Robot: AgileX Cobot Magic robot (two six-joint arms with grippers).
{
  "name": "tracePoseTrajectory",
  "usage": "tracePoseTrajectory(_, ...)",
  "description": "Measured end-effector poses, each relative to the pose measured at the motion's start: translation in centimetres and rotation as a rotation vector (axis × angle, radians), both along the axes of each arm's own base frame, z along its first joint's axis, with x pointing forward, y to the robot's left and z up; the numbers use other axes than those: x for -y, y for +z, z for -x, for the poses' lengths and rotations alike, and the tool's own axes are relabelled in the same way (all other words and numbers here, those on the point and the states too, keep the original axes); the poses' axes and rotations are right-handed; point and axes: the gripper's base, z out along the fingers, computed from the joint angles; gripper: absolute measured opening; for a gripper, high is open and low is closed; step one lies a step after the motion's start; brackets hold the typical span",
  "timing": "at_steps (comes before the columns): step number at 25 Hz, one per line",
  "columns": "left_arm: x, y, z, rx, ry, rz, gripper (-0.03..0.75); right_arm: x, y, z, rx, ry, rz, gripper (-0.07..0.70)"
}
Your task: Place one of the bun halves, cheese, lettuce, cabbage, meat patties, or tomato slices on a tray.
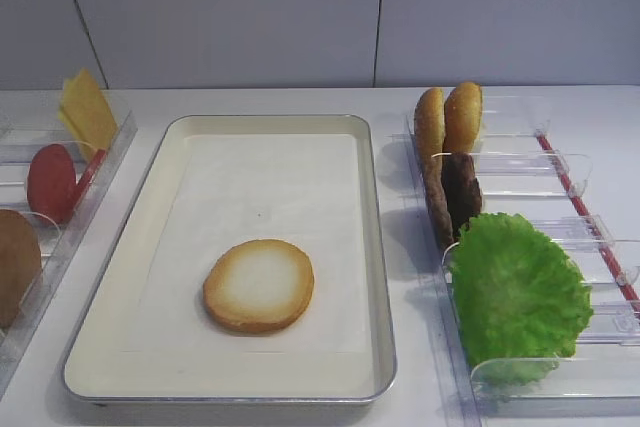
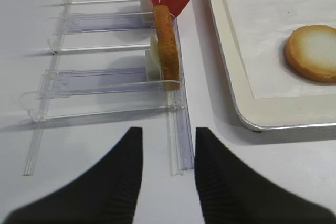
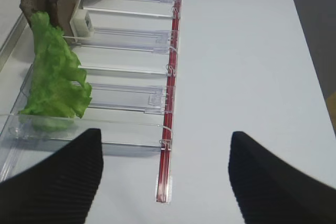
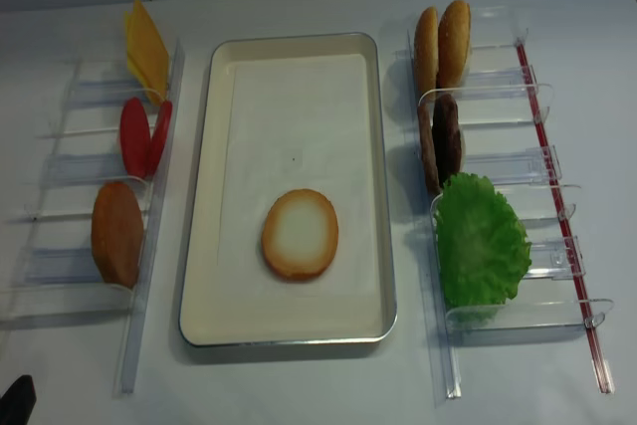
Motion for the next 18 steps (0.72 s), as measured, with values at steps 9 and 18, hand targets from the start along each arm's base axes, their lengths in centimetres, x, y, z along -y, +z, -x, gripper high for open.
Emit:
tracePoseTrajectory(9,0.00,0.00,0.00,0.000,0.001,0.000,0.227,0.00,0.00,0.00,0.000,0.000,0.000,0.522)
tracePoseTrajectory(18,0.00,0.00,0.00,0.000,0.001,0.000,0.227,0.00,0.00,0.00,0.000,0.000,0.000,0.522)
